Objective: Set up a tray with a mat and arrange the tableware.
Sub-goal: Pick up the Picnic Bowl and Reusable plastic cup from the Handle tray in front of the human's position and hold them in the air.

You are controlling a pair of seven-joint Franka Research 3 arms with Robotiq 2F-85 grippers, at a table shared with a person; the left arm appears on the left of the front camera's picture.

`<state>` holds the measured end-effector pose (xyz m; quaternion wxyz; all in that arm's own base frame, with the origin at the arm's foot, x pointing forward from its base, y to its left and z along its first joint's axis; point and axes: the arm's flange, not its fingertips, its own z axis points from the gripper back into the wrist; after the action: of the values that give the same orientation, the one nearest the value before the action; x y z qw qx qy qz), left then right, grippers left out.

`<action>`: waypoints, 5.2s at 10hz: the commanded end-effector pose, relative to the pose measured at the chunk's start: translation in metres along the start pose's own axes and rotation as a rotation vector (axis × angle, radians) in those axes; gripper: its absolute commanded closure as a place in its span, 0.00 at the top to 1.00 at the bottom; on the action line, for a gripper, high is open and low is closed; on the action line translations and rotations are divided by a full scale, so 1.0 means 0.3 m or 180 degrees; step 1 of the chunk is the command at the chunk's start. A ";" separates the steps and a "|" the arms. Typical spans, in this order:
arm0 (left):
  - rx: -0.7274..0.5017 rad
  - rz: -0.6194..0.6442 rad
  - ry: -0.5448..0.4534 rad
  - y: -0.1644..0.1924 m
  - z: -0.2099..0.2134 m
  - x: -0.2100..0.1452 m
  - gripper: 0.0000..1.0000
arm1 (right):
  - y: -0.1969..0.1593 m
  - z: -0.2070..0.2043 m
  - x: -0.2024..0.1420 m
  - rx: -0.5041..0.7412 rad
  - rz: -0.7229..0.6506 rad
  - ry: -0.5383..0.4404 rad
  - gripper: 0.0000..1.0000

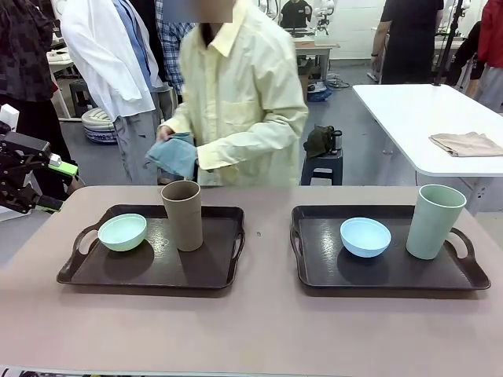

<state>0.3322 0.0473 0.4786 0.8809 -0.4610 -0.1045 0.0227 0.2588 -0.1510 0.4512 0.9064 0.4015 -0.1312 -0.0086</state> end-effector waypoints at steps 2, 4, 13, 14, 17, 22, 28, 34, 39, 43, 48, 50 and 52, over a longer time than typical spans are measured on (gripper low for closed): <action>-0.0057 0.0019 -0.0005 0.002 0.004 -0.001 1.00 | -0.005 -0.002 0.003 0.0058 0.0035 -0.0016 1.00; -0.0057 0.0019 -0.0005 0.002 0.004 -0.001 1.00 | -0.005 -0.002 0.003 0.0058 0.0035 -0.0016 1.00; -0.0057 0.0019 -0.0005 0.002 0.004 -0.001 1.00 | -0.005 -0.002 0.003 0.0058 0.0035 -0.0016 1.00; -0.0057 0.0019 -0.0005 0.002 0.004 -0.001 1.00 | -0.005 -0.002 0.003 0.0058 0.0035 -0.0016 1.00; -0.0057 0.0019 -0.0005 0.002 0.004 -0.001 1.00 | -0.005 -0.002 0.003 0.0058 0.0035 -0.0016 1.00; -0.0057 0.0019 -0.0005 0.002 0.004 -0.001 1.00 | -0.005 -0.002 0.003 0.0058 0.0035 -0.0016 1.00; 0.1147 -0.0051 -0.0211 -0.238 0.003 0.116 1.00 | 0.330 -0.267 0.284 -0.0198 0.0989 0.0182 1.00; 0.2576 0.0080 0.0349 -0.421 0.027 0.135 1.00 | 0.696 -0.699 0.493 0.0230 0.2212 -0.0193 1.00; 0.2708 0.0457 0.0416 -0.422 0.053 0.175 1.00 | 0.880 -1.028 0.388 0.0096 0.3173 0.0551 1.00; 0.2742 0.0383 0.0401 -0.403 0.052 0.150 1.00 | 0.914 -1.029 0.335 0.0155 0.3055 0.0560 1.00; 0.2842 -0.0061 0.0615 -0.425 -0.062 0.273 1.00 | 0.921 -1.175 0.391 0.0414 0.3747 0.0377 1.00; 0.2705 -0.0395 0.0750 -0.350 -0.100 0.301 1.00 | 0.923 -1.356 0.418 0.0413 0.4131 0.0264 1.00; 0.2444 -0.0429 0.0805 -0.241 -0.126 0.305 1.00 | 0.940 -1.497 0.409 -0.0061 0.4371 0.0095 1.00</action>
<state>0.4262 -0.0234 0.5449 0.9971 -0.0622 -0.0065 -0.0439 0.4533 0.3345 0.4105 0.7166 0.2502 -0.3102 0.5724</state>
